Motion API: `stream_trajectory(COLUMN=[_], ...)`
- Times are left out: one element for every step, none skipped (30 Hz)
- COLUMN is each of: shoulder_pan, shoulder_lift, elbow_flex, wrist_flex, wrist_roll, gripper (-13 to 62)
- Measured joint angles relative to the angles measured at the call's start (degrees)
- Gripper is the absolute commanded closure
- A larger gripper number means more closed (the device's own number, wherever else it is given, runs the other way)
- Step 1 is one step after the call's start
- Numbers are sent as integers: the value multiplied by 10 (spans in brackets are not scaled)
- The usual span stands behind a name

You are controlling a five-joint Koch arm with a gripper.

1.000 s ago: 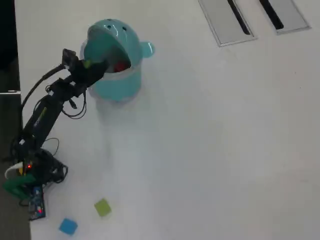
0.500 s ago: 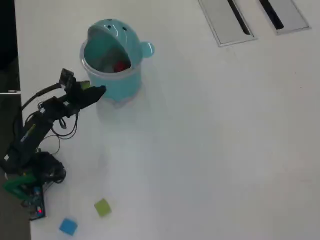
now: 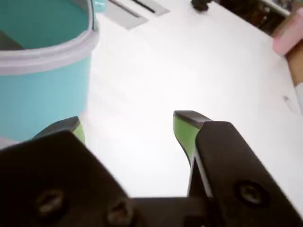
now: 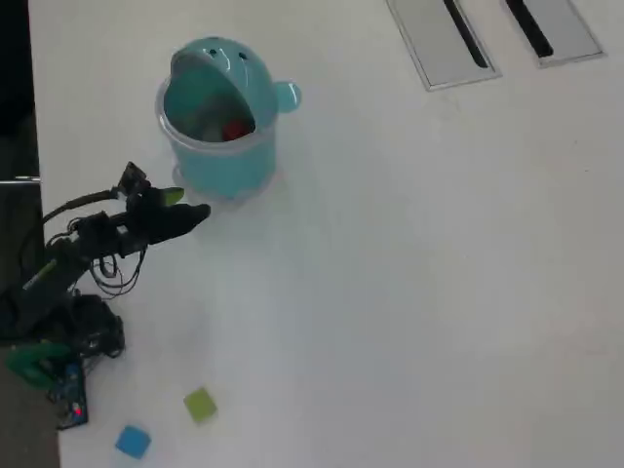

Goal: Grasp RGB lego blocks and put them in the bin one by one.

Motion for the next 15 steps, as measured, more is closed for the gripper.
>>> stream_trajectory(shoulder_pan=[10,18,33,47,63,83,95,101,107,116,124,134,141,148,157], shoulder_lift=[4,6,6,6,6,6,6,8,9,9,9,9,9,9,9], elbow_flex=[8,14,18,24,28,30,37,47,54,61,62,62,62,62,62], wrist_flex=[0,0,0,0,0,0,0,0,0,0,3,8,16,25,35], wrist_roll=[0,0,0,0,0,0,0,0,3,9,15,23,32,40,41], gripper=[160,163,163,166,171,171,171,171,170,164,159,154,155,155,155])
